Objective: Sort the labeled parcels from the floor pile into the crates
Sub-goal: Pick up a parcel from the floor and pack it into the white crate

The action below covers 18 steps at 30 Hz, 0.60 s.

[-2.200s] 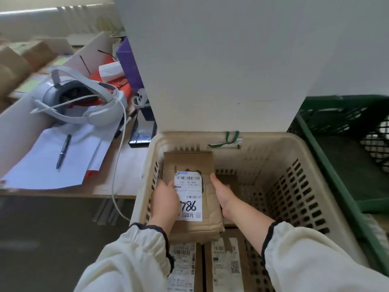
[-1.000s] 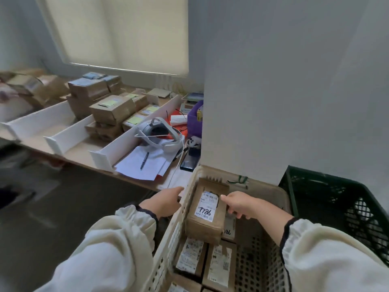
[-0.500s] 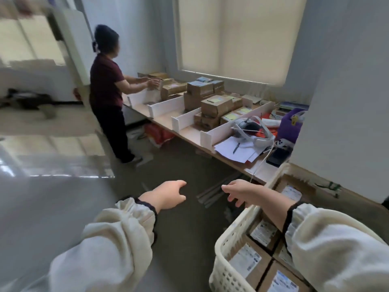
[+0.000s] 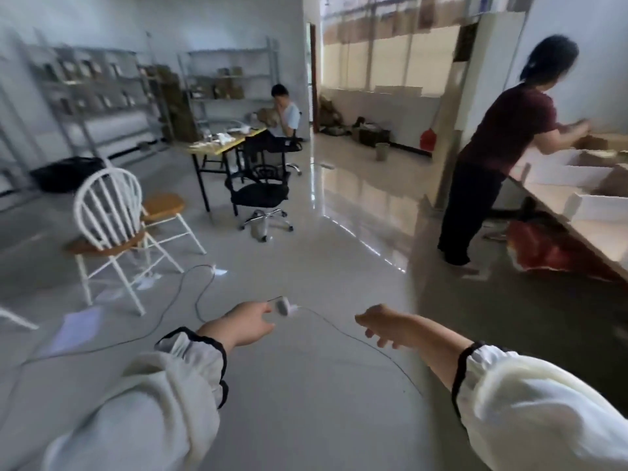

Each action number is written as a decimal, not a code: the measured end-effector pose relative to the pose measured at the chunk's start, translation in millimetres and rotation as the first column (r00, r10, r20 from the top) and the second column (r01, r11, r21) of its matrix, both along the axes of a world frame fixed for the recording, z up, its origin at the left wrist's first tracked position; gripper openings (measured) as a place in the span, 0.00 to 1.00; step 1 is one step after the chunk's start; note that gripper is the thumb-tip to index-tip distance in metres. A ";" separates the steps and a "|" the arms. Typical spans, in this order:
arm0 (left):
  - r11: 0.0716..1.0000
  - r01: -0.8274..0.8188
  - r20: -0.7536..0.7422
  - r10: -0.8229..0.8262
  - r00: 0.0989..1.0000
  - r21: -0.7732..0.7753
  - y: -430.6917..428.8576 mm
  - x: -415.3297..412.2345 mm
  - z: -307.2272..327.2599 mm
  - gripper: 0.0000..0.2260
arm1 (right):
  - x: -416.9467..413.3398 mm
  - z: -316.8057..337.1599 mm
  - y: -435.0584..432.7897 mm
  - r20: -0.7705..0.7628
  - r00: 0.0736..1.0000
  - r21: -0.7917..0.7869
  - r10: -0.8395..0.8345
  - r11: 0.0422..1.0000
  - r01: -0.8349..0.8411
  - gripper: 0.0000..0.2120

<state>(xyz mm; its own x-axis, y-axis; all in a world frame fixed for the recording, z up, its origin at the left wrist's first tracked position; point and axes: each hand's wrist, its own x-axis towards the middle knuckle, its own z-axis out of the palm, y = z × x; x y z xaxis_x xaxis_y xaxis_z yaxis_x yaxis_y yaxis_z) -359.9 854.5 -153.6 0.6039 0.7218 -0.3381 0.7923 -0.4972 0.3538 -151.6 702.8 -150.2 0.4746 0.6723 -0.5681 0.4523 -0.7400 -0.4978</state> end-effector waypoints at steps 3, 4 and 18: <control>0.974 -0.224 -0.015 0.223 0.975 -0.040 33.9 -71.4 -15.1 0.22 | -40.8 -17.3 70.4 0.001 0.982 -0.035 0.191 0.981 -0.191 0.12; 0.956 -0.290 -0.016 0.289 0.957 -0.055 40.9 -93.1 -21.5 0.23 | -54.2 -23.6 90.7 -0.004 0.967 -0.059 0.254 0.965 -0.254 0.14; 0.525 -0.831 -0.137 0.823 0.551 -0.182 11.9 -350.9 -112.8 0.08 | -293.5 -130.7 266.9 -0.141 0.658 -0.270 0.740 0.611 -0.744 0.20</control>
